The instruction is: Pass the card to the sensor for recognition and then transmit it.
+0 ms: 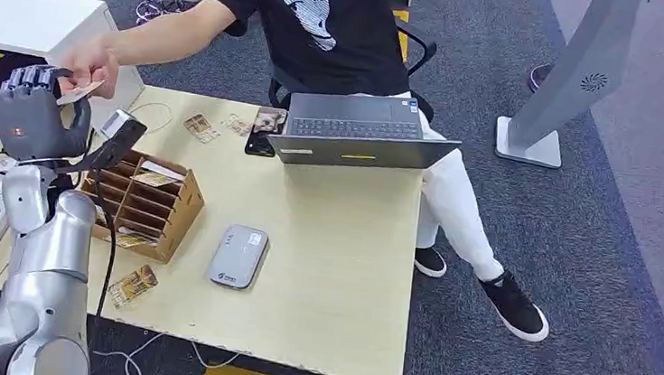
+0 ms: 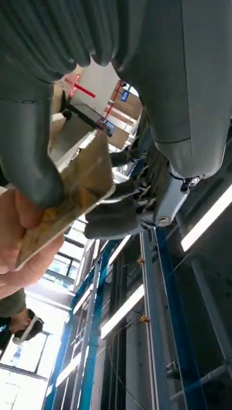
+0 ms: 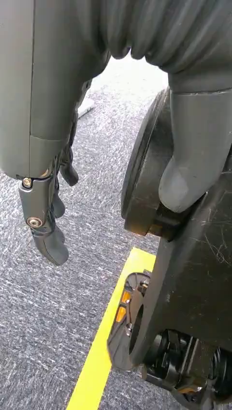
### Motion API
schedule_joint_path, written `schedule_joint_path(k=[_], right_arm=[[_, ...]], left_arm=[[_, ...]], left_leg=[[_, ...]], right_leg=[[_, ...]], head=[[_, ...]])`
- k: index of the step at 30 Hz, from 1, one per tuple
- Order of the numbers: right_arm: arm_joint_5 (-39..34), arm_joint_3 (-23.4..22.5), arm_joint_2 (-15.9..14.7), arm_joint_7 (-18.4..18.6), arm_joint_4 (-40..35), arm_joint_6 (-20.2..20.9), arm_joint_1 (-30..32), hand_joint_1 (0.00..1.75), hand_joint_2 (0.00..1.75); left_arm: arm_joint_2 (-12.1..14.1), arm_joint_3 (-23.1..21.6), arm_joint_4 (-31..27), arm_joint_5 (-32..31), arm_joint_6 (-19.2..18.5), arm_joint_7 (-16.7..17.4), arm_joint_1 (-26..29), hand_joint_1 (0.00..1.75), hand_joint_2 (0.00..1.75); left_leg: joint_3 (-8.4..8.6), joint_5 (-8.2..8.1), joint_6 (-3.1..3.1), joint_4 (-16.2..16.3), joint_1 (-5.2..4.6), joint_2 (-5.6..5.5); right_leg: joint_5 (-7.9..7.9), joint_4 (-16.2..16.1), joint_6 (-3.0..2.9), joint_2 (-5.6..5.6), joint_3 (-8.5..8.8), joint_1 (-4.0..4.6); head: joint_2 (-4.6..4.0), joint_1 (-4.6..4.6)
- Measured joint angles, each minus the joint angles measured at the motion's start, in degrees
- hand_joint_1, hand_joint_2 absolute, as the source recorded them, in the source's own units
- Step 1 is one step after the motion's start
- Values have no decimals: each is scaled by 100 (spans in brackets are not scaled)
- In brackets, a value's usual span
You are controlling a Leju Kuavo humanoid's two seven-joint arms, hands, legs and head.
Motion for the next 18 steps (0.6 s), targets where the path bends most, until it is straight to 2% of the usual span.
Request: schedule_joint_path(k=[10,18], right_arm=[[44,-2,0,-2,-9,-20,2,0,175],[79,-2,0,2,-17,-59,2,0,175]], left_arm=[[-9,7,-4,144,0,-177,-6,175,175],[-11,7,0,230,0,-179,-34,175,175]], left_leg=[[0,0,0,0,0,-1],[0,0,0,0,0,-1]], right_leg=[[0,0,0,0,0,0],[0,0,0,0,0,0]], head=[[0,0],[0,0]])
